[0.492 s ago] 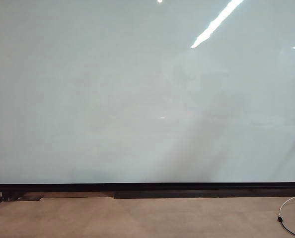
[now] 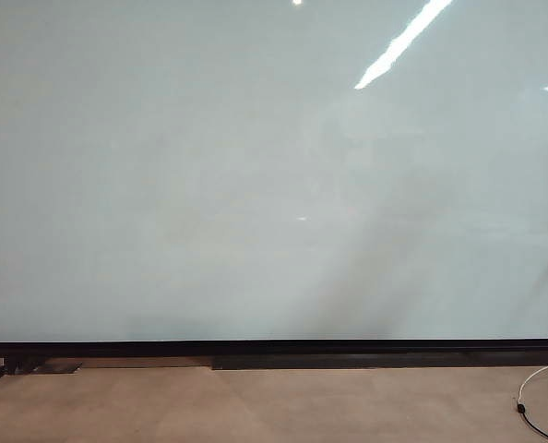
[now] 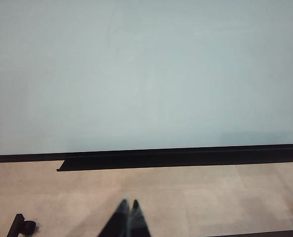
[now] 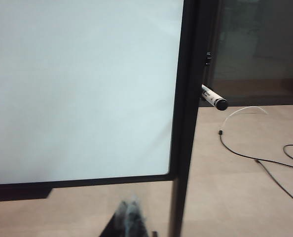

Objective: Pick up the pen on the shelf to the right of the whiteboard and draw a triangle.

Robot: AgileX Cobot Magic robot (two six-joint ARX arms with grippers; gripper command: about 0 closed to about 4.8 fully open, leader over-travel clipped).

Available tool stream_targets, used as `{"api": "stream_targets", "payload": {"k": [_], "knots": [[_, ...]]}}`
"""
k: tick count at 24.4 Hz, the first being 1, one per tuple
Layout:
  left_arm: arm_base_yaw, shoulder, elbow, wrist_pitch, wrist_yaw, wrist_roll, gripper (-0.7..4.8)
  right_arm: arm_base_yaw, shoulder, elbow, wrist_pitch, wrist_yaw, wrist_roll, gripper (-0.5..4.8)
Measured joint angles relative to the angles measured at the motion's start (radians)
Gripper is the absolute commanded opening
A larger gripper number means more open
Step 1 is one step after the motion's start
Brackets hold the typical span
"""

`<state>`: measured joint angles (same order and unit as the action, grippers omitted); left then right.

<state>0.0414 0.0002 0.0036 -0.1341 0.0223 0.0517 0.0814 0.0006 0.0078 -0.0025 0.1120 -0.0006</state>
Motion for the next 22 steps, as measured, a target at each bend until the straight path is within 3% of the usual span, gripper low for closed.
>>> {"api": "stream_targets", "payload": {"k": [4, 5, 7, 10, 11, 13, 14, 15, 16, 18, 22], "knots": [[0.000, 0.000, 0.000, 0.000, 0.000, 0.000, -0.05, -0.003, 0.018, 0.000, 0.184, -0.042, 0.004, 0.04], [0.000, 0.000, 0.000, 0.000, 0.000, 0.000, -0.05, -0.009, 0.033, 0.003, 0.201, -0.029, 0.008, 0.31], [0.000, 0.000, 0.000, 0.000, 0.000, 0.000, -0.05, -0.078, 0.121, 0.044, 0.197, -0.030, 0.087, 0.46], [0.000, 0.000, 0.000, 0.000, 0.000, 0.000, -0.05, -0.220, 0.265, 0.069, 0.308, -0.235, 0.143, 0.46], [0.000, 0.000, 0.000, 0.000, 0.000, 0.000, -0.05, -0.313, 0.367, 0.086, 0.408, -0.338, 0.150, 0.64], [0.000, 0.000, 0.000, 0.000, 0.000, 0.000, -0.05, -0.431, 0.490, 0.124, 0.511, -0.439, 0.154, 1.42], [0.000, 0.000, 0.000, 0.000, 0.000, 0.000, -0.05, -0.483, 0.549, 0.153, 0.540, -0.509, 0.164, 3.12], [0.000, 0.000, 0.000, 0.000, 0.000, 0.000, -0.05, -0.551, 0.678, 0.209, 0.590, -0.607, 0.180, 3.76], [0.000, 0.000, 0.000, 0.000, 0.000, 0.000, -0.05, -0.568, 0.732, 0.225, 0.617, -0.633, 0.186, 4.43], [0.000, 0.000, 0.000, 0.000, 0.000, 0.000, -0.05, -0.574, 0.926, 0.269, 0.714, -0.713, 0.216, 4.42], [0.000, 0.000, 0.000, 0.000, 0.000, 0.000, -0.05, -0.573, 1.137, 0.367, 0.902, -0.727, 0.155, 4.42]]}}
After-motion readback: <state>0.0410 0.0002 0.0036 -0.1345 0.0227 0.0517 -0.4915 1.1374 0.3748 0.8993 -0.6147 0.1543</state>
